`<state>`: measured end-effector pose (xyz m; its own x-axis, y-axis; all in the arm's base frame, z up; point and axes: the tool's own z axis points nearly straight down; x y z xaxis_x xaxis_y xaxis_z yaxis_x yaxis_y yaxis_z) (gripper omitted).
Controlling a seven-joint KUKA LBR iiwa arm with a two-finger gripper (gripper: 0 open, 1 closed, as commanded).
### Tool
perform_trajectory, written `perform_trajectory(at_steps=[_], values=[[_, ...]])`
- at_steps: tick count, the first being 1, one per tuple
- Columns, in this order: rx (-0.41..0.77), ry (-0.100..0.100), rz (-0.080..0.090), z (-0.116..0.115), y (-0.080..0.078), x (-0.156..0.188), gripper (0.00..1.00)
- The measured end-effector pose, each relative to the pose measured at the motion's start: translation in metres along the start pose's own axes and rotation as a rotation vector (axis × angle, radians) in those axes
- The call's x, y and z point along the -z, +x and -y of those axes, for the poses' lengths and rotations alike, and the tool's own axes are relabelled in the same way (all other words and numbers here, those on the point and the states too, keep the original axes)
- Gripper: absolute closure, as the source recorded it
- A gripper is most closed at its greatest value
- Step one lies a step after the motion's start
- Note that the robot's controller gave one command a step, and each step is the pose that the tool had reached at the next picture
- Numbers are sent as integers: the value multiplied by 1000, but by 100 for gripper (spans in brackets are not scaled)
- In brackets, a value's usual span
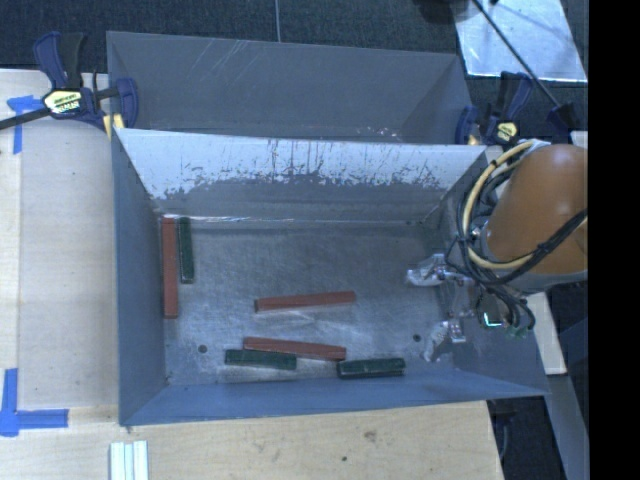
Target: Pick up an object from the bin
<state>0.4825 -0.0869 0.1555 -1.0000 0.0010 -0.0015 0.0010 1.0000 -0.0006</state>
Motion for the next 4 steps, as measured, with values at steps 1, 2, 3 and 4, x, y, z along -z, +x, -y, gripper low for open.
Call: perform_trajectory(at_steps=[1, 2, 3, 4], values=[[1, 0, 1, 0, 0, 0, 0], [-14, 1, 9, -33, -15, -50, 0], [102, 1, -3, -55, -44, -80, 0], [242, 1, 31, -140, -79, -76, 100]])
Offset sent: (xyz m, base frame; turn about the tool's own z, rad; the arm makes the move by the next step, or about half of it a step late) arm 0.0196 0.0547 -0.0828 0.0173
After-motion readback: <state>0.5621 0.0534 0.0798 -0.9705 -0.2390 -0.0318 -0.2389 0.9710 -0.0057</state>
